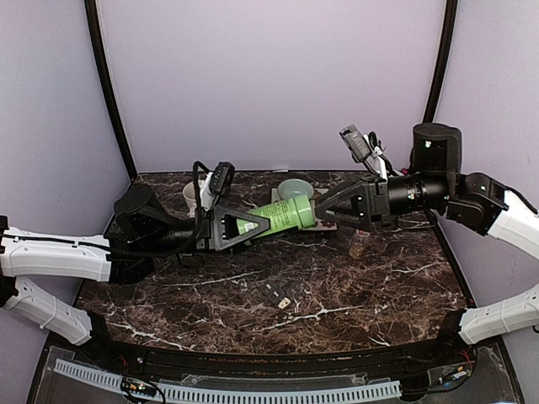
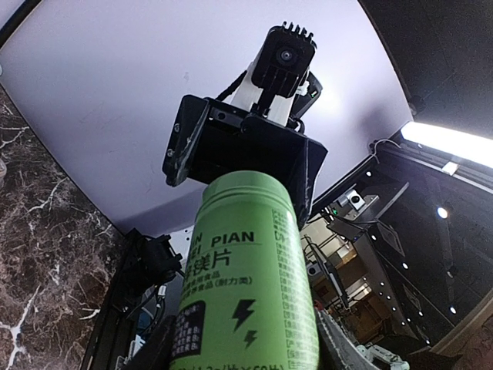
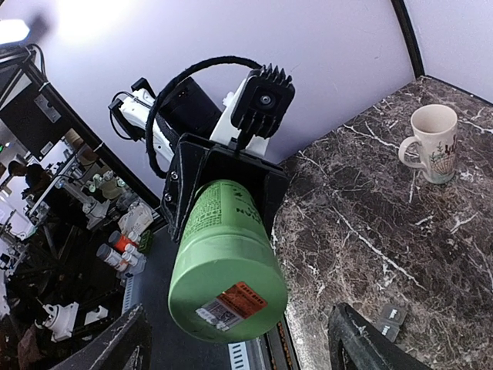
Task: Sort the pills into containers
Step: Screw the lid of the pill bottle onto the pill bottle.
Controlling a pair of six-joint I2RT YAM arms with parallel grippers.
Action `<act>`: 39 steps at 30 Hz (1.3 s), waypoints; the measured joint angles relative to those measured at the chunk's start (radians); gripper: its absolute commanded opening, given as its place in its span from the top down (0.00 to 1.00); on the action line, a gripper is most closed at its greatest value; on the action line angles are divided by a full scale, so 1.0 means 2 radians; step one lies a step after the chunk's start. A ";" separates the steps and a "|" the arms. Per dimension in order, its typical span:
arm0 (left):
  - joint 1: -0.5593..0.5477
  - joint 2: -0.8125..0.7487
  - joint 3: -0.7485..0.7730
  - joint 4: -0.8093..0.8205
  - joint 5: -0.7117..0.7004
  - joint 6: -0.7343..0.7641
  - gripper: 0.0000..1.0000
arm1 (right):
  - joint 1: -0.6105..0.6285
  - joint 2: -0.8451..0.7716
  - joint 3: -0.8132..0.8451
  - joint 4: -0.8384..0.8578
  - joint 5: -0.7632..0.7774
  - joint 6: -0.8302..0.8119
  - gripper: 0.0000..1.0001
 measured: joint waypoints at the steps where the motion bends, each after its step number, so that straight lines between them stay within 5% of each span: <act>1: 0.001 0.002 0.002 0.005 0.005 -0.004 1.00 | 0.002 0.000 0.001 -0.001 0.000 -0.003 0.21; 21: 0.008 0.043 0.028 0.029 0.046 -0.036 1.00 | 0.021 0.011 0.017 -0.027 -0.016 -0.028 0.31; 24: 0.009 0.048 0.033 0.032 0.051 -0.039 1.00 | 0.021 0.014 0.018 -0.027 -0.018 -0.030 0.39; 29: 0.010 0.054 0.040 0.037 0.063 -0.045 1.00 | 0.021 0.015 0.019 -0.030 -0.016 -0.031 0.71; 39: 0.019 0.057 0.056 0.026 0.074 -0.022 1.00 | 0.019 0.027 0.039 -0.037 -0.009 -0.003 0.84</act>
